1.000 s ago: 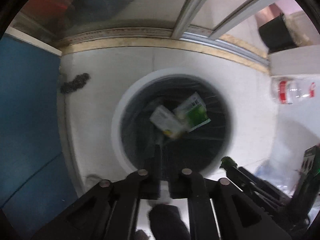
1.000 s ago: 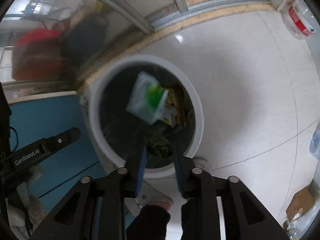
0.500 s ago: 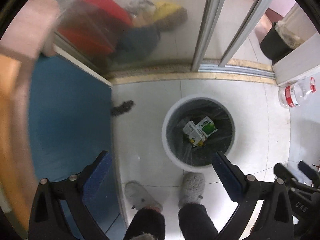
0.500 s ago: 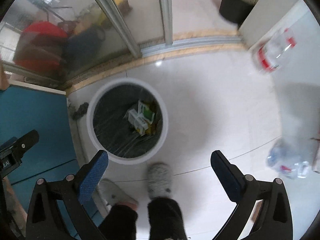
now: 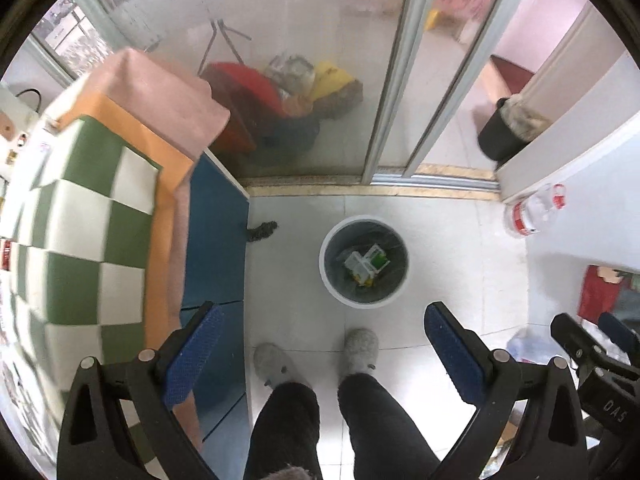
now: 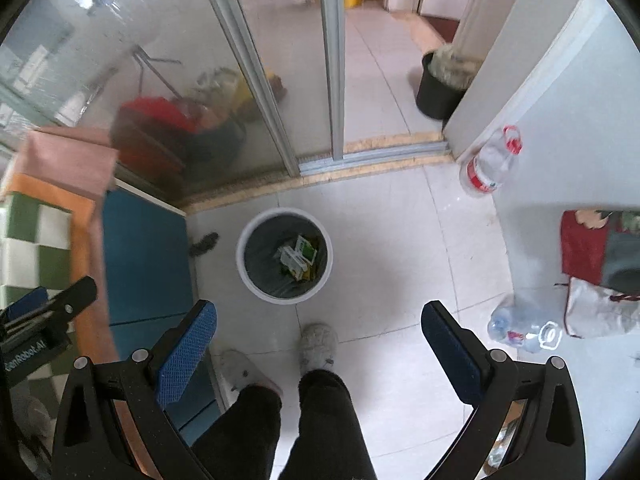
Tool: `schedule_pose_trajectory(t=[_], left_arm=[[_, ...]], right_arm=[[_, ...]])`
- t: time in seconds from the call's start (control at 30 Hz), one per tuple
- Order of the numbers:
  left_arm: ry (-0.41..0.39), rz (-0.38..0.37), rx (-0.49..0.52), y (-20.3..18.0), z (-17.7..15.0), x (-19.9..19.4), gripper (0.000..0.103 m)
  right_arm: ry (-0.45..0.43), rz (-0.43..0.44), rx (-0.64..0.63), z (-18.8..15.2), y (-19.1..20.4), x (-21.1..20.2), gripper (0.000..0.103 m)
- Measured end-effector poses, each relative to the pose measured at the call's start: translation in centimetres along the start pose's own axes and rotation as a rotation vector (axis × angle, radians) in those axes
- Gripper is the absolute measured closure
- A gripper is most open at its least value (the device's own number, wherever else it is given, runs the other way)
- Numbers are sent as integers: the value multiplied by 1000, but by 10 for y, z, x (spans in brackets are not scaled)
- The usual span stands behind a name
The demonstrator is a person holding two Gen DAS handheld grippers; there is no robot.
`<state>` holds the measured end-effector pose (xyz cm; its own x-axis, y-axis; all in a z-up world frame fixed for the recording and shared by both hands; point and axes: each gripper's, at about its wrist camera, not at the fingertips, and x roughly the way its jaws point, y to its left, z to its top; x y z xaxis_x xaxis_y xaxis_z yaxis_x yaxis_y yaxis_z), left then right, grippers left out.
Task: Collect trash
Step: 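Swing both tools back toward the checkered table, then grasp the clear plastic strip with left tool while right tool grasps white tissue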
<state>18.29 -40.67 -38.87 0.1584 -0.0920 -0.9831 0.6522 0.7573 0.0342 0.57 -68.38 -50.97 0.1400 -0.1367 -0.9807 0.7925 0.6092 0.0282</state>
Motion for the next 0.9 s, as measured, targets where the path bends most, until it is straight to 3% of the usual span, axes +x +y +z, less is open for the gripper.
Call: schedule_pose_trajectory(t=[0.27,0.43,0.53,0.67,0.77,0.9], left_arm=[[-94,-4,-33,22,-5,-75,0],[-171,27,-113,75,-1,-108,0],[-231,63,-211,136,-3,-138,0],[-257,157,-362,231,-22,-161,0],[-237,297,-503,317,-59,-174,0],[-141,534,-705,423,-146,-180,0]], right_arm=[[-46,73,-1,3,13,-85,0],[-65,135,-40,14,59,-110,0],[-55,203,-122,19,114,-122,0],[7,313,-297,10,225,-129,0],[80,389,-434,-17,315,-123,0],[196,448,-631,-78,432,-104,0]])
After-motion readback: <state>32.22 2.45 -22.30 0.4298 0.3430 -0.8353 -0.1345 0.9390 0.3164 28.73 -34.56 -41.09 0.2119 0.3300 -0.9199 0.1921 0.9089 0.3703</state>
